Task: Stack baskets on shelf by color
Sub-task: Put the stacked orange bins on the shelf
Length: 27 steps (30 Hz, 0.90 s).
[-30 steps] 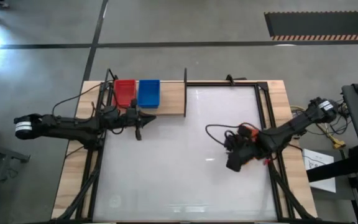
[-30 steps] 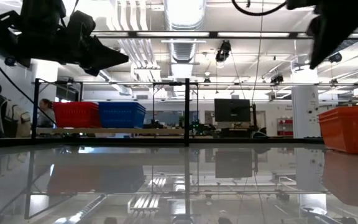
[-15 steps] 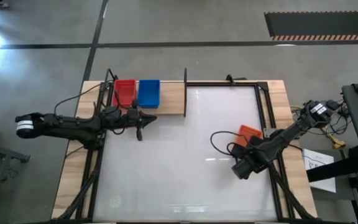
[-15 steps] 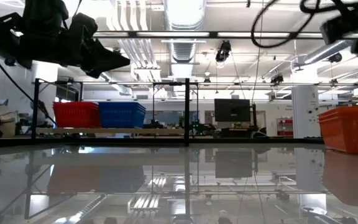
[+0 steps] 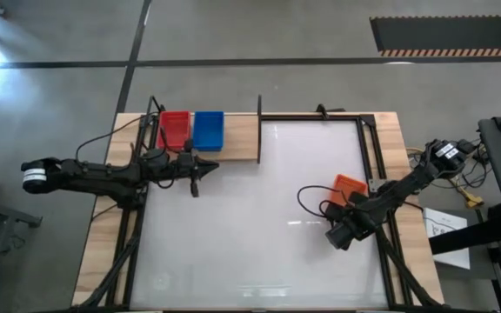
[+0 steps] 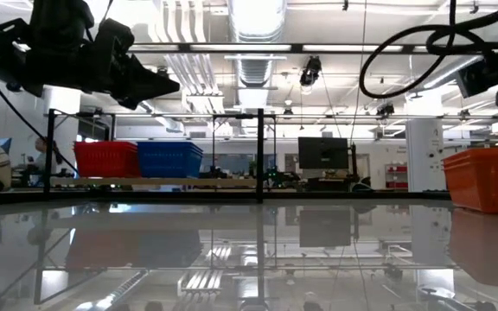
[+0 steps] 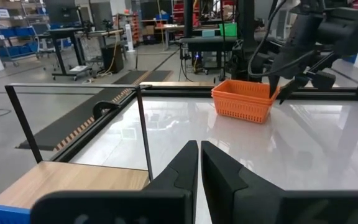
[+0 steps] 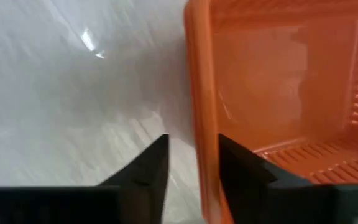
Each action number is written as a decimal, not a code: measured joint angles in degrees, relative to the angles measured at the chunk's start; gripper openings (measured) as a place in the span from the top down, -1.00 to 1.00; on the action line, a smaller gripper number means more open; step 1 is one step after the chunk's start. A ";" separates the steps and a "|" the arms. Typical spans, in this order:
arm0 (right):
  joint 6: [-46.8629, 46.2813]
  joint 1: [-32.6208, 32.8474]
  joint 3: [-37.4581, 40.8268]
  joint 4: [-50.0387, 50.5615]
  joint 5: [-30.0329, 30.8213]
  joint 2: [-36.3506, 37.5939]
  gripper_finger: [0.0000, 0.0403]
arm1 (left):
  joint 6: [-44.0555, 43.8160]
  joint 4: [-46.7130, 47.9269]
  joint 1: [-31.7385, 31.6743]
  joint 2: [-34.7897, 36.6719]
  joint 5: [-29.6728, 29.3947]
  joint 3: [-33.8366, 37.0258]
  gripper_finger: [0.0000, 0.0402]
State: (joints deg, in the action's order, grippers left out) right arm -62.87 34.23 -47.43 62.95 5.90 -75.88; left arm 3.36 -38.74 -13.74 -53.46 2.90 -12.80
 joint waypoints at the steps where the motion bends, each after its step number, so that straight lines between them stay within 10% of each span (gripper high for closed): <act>1: 0.75 -0.01 0.01 -0.58 -0.06 -0.05 0.52 | 0.00 0.00 0.00 0.00 -0.01 0.00 0.98; 6: 3.99 -0.17 -2.34 -2.38 -0.34 -0.15 0.90 | 0.02 -0.02 0.00 0.00 -0.02 0.02 0.98; 14: 14.78 -4.28 -14.33 -5.33 5.25 -3.67 0.91 | 0.04 -1.42 0.04 -0.02 -0.06 0.07 0.98; 27: 44.08 -15.50 -38.92 -11.57 3.80 -29.13 0.92 | 0.06 -1.60 0.02 -0.10 -0.07 0.07 0.98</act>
State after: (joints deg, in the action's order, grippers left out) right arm -18.79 18.73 -86.35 51.37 9.70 -105.01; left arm 3.42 -40.34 -13.72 -53.56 2.83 -12.73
